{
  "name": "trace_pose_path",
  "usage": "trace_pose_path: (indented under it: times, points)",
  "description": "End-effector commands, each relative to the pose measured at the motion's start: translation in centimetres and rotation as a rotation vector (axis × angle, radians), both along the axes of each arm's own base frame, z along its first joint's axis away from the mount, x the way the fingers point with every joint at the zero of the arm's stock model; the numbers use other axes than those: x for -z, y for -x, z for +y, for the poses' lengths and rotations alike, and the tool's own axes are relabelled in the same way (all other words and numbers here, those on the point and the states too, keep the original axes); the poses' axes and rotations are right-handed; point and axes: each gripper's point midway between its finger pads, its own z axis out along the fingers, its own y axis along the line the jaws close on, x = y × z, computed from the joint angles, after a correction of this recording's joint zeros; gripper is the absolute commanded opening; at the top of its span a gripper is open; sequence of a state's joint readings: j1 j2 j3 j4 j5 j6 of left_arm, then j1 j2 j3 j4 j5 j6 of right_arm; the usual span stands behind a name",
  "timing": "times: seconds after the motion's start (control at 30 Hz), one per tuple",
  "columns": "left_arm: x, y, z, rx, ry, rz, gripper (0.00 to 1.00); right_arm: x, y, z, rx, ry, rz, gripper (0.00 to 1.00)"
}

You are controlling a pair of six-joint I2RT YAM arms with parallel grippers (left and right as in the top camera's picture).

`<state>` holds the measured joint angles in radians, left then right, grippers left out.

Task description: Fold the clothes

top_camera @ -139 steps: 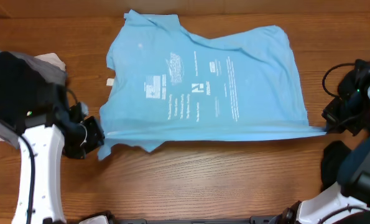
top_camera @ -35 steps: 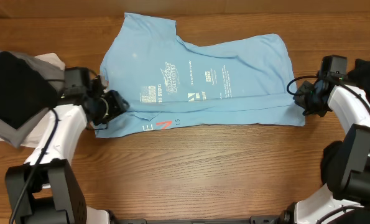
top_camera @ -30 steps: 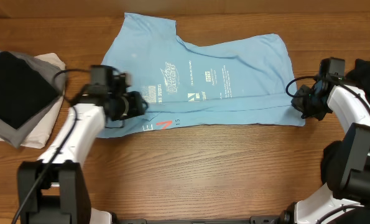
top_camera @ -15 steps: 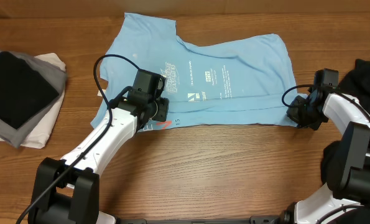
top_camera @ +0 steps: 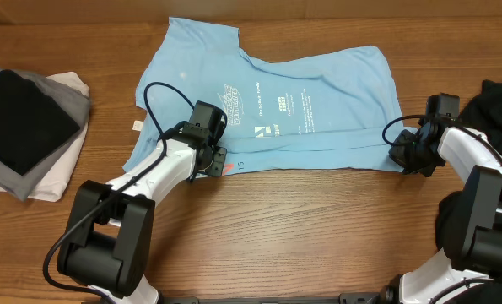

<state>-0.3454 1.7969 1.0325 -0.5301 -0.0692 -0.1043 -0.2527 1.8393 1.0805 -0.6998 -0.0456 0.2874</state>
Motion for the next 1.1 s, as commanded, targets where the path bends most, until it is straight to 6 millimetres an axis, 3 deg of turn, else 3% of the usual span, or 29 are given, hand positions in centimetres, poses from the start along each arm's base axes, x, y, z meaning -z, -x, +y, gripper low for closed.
trace_pose_path:
  times: [0.0, 0.07, 0.23, 0.7, 0.9, 1.07]
  points:
    - [0.7, -0.2, 0.6, 0.006, -0.048, -0.003, 0.26, 0.7, 0.6, 0.2, -0.002, -0.006, 0.018, 0.13]
    - [0.7, -0.4, 0.6, 0.005, -0.047, -0.015, 0.15, 0.7, 0.6, 0.2, -0.002, -0.006, 0.018, 0.13]
    - [0.2, -1.4, 1.1, -0.010, -0.079, -0.056, 0.04, 0.7, 0.6, 0.2, -0.002, -0.005, 0.018, 0.13]
    - [-2.6, -4.1, 0.7, -0.046, -0.070, -0.130, 0.04, 0.7, 0.5, 0.2, -0.002, -0.004, 0.015, 0.13]
    - [-6.7, -7.9, 0.1, -0.070, -0.024, -0.243, 0.04, 0.7, 0.5, 0.2, -0.002, -0.003, 0.015, 0.13]
    - [-9.5, -11.4, 2.5, -0.153, 0.000, -0.363, 0.04, 0.7, 0.5, 0.2, -0.002, -0.004, 0.015, 0.13]
